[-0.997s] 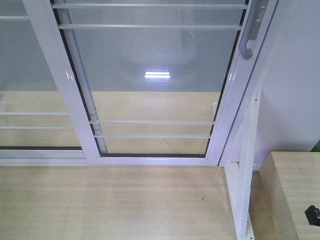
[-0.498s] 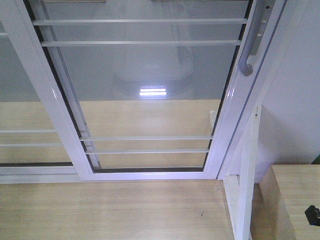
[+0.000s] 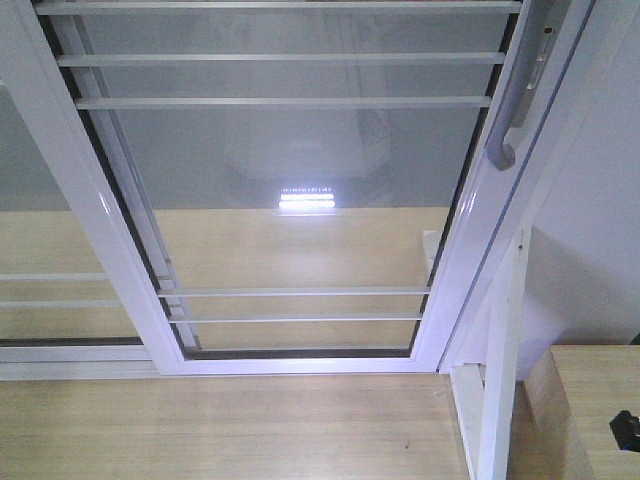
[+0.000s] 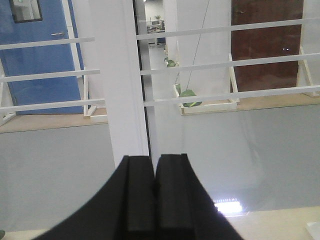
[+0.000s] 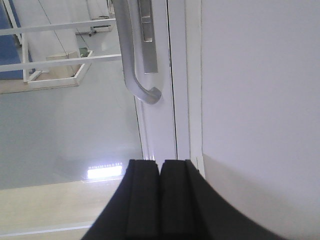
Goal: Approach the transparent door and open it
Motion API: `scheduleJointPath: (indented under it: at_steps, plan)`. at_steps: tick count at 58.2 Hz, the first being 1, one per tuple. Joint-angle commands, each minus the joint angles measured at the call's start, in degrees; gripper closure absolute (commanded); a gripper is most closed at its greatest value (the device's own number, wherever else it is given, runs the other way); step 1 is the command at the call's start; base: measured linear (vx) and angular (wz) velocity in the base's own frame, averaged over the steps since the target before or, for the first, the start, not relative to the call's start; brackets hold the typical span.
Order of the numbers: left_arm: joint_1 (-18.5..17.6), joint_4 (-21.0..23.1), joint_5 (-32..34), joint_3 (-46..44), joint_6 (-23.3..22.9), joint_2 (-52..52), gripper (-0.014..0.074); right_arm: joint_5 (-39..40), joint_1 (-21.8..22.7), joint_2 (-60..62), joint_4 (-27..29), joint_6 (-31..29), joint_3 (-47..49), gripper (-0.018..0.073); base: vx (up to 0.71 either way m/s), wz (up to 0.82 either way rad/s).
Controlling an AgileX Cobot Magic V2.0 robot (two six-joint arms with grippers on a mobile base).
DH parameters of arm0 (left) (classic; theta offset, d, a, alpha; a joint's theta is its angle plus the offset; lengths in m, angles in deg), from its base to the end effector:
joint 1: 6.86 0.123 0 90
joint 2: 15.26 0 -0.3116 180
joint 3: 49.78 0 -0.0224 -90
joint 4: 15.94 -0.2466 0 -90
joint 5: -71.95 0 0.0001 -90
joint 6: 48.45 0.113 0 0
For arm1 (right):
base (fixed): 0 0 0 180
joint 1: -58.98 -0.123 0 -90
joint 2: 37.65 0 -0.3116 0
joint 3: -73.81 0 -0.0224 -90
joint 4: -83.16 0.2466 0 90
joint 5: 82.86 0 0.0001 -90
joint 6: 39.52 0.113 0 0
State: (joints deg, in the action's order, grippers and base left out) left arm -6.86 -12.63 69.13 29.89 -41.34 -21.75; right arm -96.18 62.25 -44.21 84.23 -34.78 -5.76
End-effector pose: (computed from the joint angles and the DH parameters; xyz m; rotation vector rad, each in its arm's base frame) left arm 0.0479 -0.0003 0.1990 0.0538 1.5522 0.0503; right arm 0.0464 -0.0022 0.1789 0.1338 1.7307 0.0360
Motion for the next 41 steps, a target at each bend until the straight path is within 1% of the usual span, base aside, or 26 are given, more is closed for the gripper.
scheduleJointPath:
  at_steps: [1, 41]
  plan:
    - [0.0, 0.5, 4.7, 0.8, -0.5, 0.8, 0.0603, 4.6, 0.2, 1.0, 0.0, -0.5, -0.3, 0.0565, 0.06, 0.02]
    - [0.0, 0.5, 4.7, 0.8, -0.5, 0.8, 0.0603, 3.7, 0.2, -0.7, 0.0, -0.5, -0.2, 0.0565, 0.00, 0.00]
